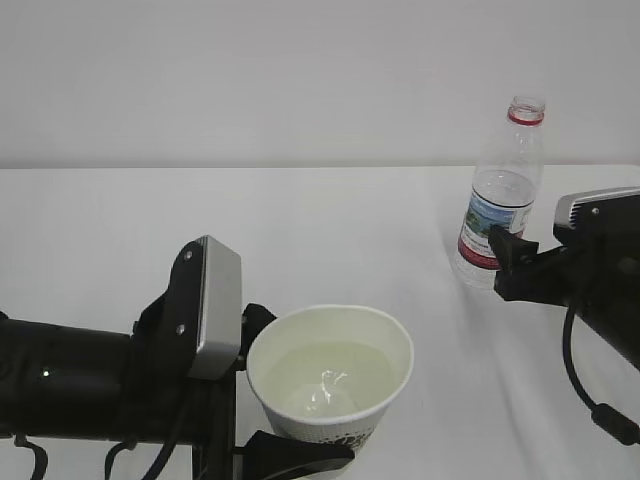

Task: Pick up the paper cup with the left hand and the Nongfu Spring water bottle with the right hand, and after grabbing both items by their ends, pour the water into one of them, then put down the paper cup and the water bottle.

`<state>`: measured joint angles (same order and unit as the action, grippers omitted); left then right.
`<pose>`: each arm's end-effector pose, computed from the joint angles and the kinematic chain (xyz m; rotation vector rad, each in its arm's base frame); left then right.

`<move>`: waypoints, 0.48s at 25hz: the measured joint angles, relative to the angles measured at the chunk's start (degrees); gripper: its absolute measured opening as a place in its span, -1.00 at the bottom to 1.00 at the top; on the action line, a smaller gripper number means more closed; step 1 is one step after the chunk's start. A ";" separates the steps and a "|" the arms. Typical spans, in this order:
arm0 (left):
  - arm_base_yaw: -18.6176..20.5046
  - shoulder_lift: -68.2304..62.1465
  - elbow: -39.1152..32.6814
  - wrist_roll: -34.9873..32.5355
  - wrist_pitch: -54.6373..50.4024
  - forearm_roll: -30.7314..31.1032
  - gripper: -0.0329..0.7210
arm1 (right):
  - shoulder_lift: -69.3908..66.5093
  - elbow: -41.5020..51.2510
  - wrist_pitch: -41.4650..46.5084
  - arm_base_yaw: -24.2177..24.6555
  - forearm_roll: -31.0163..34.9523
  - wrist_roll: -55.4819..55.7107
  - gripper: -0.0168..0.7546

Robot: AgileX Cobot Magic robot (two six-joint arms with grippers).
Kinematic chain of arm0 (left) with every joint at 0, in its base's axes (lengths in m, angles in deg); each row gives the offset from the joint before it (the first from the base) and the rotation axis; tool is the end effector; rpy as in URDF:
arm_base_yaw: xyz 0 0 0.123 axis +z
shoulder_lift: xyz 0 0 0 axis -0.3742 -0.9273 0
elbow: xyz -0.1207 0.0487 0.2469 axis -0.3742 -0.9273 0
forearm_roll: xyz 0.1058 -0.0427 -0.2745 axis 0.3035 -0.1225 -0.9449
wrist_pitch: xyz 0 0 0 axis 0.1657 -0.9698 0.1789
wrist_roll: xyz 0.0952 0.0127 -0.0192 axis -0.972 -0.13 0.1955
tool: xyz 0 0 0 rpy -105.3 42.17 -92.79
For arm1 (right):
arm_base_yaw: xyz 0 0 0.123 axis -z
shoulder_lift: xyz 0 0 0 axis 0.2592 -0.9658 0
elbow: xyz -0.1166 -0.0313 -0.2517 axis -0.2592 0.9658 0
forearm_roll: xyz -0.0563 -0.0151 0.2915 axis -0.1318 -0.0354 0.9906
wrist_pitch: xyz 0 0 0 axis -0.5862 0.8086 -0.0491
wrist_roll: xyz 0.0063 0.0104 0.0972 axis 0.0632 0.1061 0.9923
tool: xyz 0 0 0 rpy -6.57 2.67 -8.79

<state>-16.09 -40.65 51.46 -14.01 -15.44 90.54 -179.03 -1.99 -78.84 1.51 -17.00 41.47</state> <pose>0.1930 -0.2277 0.1081 1.4057 1.5318 -0.8346 0.2781 0.0602 0.0645 -0.1876 1.8103 0.0929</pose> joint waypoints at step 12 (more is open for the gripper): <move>0.00 0.00 0.00 0.00 0.00 -9.42 0.56 | 5.31 5.09 -0.25 0.00 0.00 0.13 0.59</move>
<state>-16.09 -40.65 51.46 -14.01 -15.44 81.11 -173.72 3.10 -79.08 1.51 -17.00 41.60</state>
